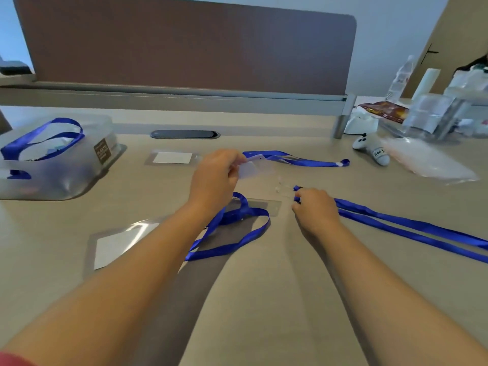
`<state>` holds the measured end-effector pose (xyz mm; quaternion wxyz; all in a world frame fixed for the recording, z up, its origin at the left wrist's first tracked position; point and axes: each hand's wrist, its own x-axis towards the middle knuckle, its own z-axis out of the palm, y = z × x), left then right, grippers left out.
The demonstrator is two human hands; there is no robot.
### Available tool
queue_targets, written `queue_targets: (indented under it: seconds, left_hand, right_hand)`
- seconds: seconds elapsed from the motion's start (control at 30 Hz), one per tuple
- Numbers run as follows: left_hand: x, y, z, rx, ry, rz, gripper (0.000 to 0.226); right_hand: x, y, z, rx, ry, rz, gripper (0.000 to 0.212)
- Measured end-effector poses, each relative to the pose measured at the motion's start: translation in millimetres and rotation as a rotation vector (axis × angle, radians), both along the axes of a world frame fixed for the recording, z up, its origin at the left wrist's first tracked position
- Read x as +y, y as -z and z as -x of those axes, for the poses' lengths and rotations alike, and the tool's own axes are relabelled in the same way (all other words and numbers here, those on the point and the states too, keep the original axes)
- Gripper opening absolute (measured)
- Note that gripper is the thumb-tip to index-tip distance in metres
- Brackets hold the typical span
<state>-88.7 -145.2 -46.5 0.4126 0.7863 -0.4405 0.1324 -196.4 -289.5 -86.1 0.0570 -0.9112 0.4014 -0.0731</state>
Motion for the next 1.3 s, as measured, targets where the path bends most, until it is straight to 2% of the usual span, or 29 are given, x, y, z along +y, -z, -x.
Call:
queue_targets:
  seconds: [0.13,0.3,0.47,0.6,0.63,0.7,0.83,0.97,1.17,1.3]
  left_hand:
    - [-1,3,3,0.011,0.003,-0.002,0.019]
    - [2,0,6,0.080,0.001,0.014,0.013]
    - [8,-6,9,0.175,-0.046,0.062,0.010]
    - [12,-13,11,0.231,-0.070,0.099,0.009]
    - [12,-15,11,0.243,-0.071,0.098,0.005]
    - [13,-17,13,0.264,-0.070,0.091,0.003]
    - [17,-20,13,0.302,-0.054,0.082,0.023]
    - [22,-19,13,0.266,-0.058,0.048,0.012]
    - [29,-21,15,0.132,-0.093,-0.013,0.019]
    - [33,-23,16,0.014,-0.130,-0.039,0.014]
  right_hand:
    - [0,3,-2,0.051,-0.037,0.068,0.026]
    - [7,0,-3,0.066,-0.047,-0.020,0.027]
    - [22,-14,1,-0.275,-0.074,-0.307,0.004]
    - [34,-37,-2,-0.556,-0.129,-0.493,0.010]
    - [38,-43,-4,-0.611,-0.147,-0.532,0.008]
    - [44,-54,-6,-0.675,-0.173,-0.561,0.017]
    - [53,-65,-8,-0.760,-0.191,-0.630,0.016]
    - [60,-70,-9,-0.752,-0.170,-0.699,0.014]
    - [69,-79,-9,-0.719,-0.190,-0.775,0.024]
    - [73,-82,-9,-0.723,-0.195,-0.814,0.025]
